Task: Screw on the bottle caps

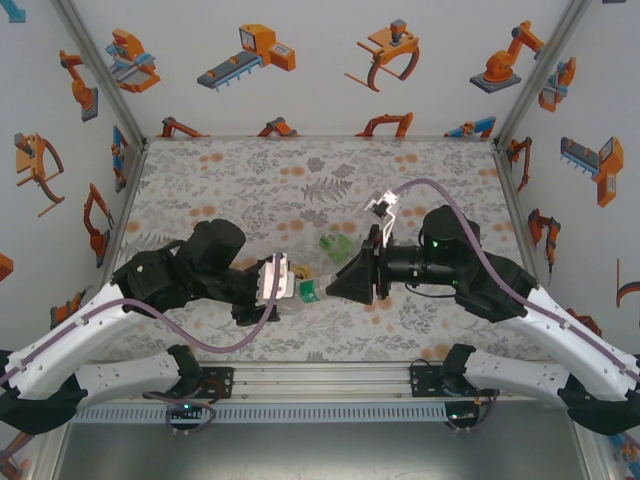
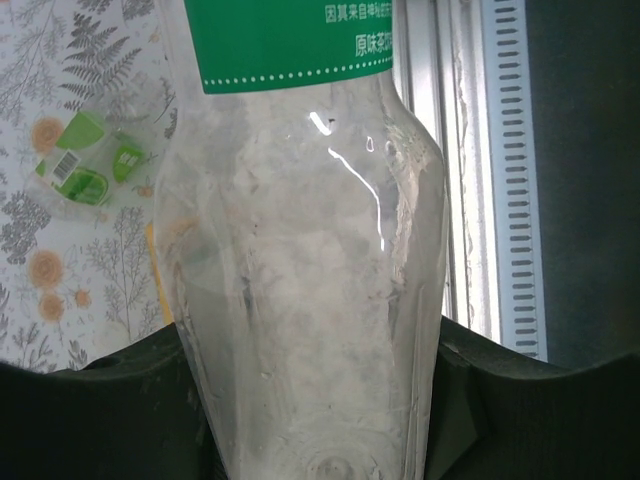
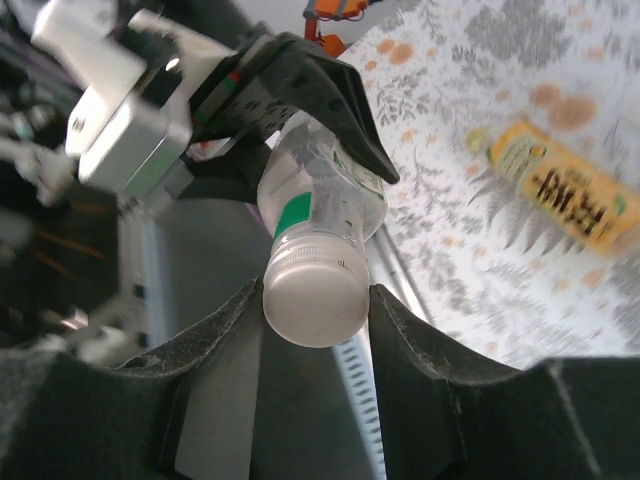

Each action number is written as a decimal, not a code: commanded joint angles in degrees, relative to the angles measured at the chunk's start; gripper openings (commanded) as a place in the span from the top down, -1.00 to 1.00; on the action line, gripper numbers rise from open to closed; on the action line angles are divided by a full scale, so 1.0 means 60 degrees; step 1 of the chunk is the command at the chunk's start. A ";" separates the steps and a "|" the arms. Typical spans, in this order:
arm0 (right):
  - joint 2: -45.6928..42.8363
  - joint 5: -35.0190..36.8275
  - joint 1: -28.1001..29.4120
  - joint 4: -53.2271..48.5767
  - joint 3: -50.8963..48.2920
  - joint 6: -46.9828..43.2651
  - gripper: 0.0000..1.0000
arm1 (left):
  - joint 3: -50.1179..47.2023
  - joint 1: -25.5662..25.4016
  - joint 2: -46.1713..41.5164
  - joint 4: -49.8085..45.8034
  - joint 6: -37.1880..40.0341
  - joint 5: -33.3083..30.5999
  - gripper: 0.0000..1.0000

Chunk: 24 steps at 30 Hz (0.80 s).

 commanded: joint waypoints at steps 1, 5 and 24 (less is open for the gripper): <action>0.0408 0.1313 0.0102 -0.0513 0.0092 0.3768 1.00 | -0.0005 -0.0086 0.0083 0.0997 -0.0036 0.0127 1.00; 0.0446 0.1995 0.0102 -0.1126 -0.0201 0.7316 1.00 | -0.0037 -0.0079 0.0082 0.1110 -0.0079 -0.0182 1.00; 0.0010 0.2615 0.0132 -0.1186 0.0132 0.6864 -0.14 | 0.0017 -0.0095 0.0157 0.1143 0.0070 -0.0113 1.00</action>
